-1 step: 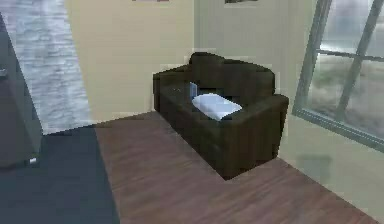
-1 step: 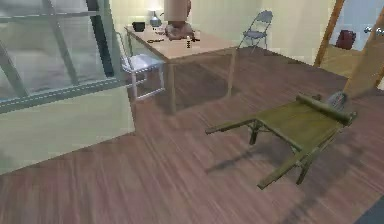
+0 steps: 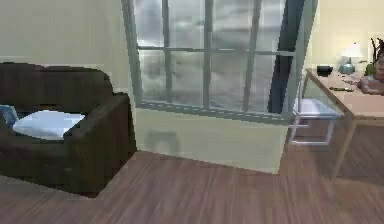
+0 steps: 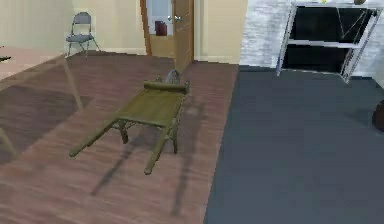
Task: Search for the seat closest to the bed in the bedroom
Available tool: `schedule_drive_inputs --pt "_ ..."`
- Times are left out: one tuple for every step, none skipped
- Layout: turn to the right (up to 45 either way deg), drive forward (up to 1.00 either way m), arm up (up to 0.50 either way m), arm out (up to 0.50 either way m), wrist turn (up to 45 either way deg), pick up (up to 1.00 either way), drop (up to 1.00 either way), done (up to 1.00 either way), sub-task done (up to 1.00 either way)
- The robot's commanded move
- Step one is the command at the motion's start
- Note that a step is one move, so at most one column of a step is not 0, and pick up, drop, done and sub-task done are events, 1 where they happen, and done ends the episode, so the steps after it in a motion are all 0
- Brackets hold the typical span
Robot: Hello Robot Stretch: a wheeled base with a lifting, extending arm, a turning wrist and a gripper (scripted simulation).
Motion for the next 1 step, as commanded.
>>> schedule_drive_inputs --pt "24.0 0.00 0.00 0.00 0.0 0.00 0.00 0.00 0.00"
